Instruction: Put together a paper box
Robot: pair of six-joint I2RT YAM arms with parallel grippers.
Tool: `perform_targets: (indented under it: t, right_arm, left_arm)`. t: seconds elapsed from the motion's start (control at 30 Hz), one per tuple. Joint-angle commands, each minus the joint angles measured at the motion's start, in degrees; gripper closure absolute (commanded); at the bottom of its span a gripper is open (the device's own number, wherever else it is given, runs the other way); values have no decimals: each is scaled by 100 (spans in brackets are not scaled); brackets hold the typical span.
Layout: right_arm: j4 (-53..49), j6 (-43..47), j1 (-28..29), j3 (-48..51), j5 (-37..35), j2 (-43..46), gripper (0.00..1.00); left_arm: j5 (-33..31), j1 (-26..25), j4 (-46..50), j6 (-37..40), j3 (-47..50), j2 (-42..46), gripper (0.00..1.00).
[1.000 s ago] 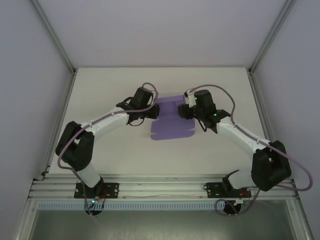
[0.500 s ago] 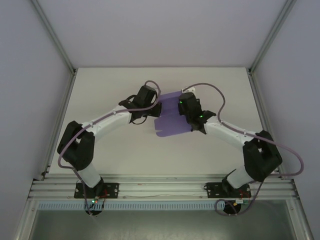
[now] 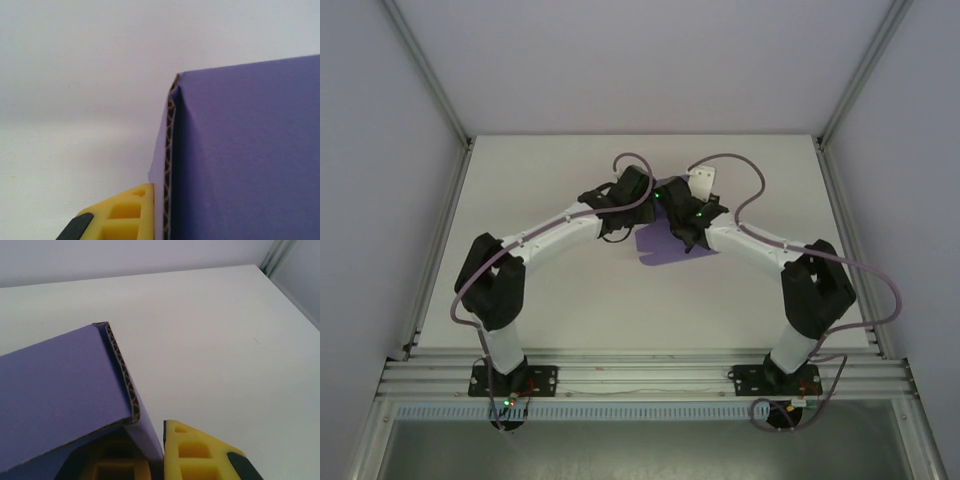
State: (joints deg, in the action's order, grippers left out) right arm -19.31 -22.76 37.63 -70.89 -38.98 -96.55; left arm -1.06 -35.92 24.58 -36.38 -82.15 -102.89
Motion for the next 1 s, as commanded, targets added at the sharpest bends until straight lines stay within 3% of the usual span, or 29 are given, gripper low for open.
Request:
perform_targets:
  t: [0.0,0.1,0.27,0.33,0.37,0.47,0.67,0.97]
  right_arm:
    - [-1337,-870,-825,-38,-2654,-118,100]
    - [-692,-476,-822,161,-2033,26,100]
    - [2184,982,-844,1546,302,880,100]
    - [2944,1426,-859,1966,1252,1175,86]
    - [3103,1629,-869,2085,1676,1295,87]
    - [2899,1918,-918,2102,2148,1518,86]
    - [2373,2357,-1047,2166,2987,1904,67]
    - [2114,2615,-1222,2166,3703,2023,61]
  left_arm:
    - [-1581,437,1623,-914,247,238,100]
    - [-1024,288,1300,-412,83,150,100]
    - [512,182,150,333,343,323,100]
    - [882,182,-230,403,524,465,100]
    - [1044,182,-352,444,591,540,100]
    - [1220,182,-461,626,710,709,100]
    - [1242,173,-545,770,951,945,100]
    - [1329,158,-535,928,1042,1145,100]
